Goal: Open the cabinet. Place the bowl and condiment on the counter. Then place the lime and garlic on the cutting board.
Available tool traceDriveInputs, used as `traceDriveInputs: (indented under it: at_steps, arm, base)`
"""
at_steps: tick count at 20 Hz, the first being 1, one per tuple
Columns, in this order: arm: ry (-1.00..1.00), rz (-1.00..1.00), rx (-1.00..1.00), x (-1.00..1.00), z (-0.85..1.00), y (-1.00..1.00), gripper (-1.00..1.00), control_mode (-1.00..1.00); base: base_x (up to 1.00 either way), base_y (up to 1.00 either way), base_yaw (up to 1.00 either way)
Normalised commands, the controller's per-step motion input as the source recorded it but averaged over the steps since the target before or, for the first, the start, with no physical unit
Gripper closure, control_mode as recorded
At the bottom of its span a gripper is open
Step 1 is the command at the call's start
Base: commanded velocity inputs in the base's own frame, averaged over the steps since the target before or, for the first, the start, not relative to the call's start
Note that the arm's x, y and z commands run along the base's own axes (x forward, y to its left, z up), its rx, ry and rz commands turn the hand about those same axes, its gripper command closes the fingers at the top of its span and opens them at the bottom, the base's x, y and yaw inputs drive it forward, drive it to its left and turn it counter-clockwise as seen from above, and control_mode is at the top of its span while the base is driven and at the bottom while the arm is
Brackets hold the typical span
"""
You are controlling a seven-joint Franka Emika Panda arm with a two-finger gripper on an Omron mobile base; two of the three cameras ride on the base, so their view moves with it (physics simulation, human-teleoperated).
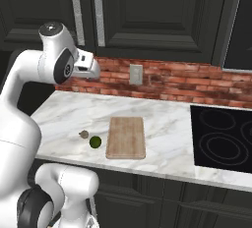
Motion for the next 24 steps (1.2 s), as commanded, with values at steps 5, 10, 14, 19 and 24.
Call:
traceDriveInputs:
  at_steps: [5, 10, 14, 19, 24]
  arm:
    - [-0.13, 0.00, 0.00, 0.00, 0.19, 0.10, -1.00, -1.00]
    - [-0.13, 0.00, 0.00, 0.00, 0.22, 0.09, -1.00, -1.00]
    - [-0.15, 0.00, 0.00, 0.00, 0.22, 0.07, -1.00, -1.00]
    - [-0.10, 0.00, 0.00, 0.00, 0.21, 0.02, -1.00, -1.00]
    - [-0.05, 0.00, 0.00, 0.00, 0.21, 0.00, -1.00, -1.00]
  base:
    - [0.00, 0.00, 0.00]
    - [0.00, 0.00, 0.00]
    - [0.00, 0.00, 0.00]
    - [0.00, 0.00, 0.00]
    - [0.00, 0.00, 0.00]
